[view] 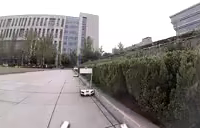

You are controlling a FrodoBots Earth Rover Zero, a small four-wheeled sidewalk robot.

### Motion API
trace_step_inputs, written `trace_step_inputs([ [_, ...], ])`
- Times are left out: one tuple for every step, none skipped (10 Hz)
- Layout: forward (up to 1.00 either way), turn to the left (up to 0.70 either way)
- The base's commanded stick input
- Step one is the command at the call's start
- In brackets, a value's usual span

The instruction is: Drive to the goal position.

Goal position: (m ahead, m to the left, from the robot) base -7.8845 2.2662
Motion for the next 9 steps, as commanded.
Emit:
trace_step_inputs([
  [0.04, 0.00],
  [0.04, 0.00],
  [0.04, 0.00],
  [0.00, 0.00],
  [0.00, 0.00],
  [0.00, 0.00],
  [0.02, 0.00],
  [0.01, 0.00],
  [0.03, 0.00],
])
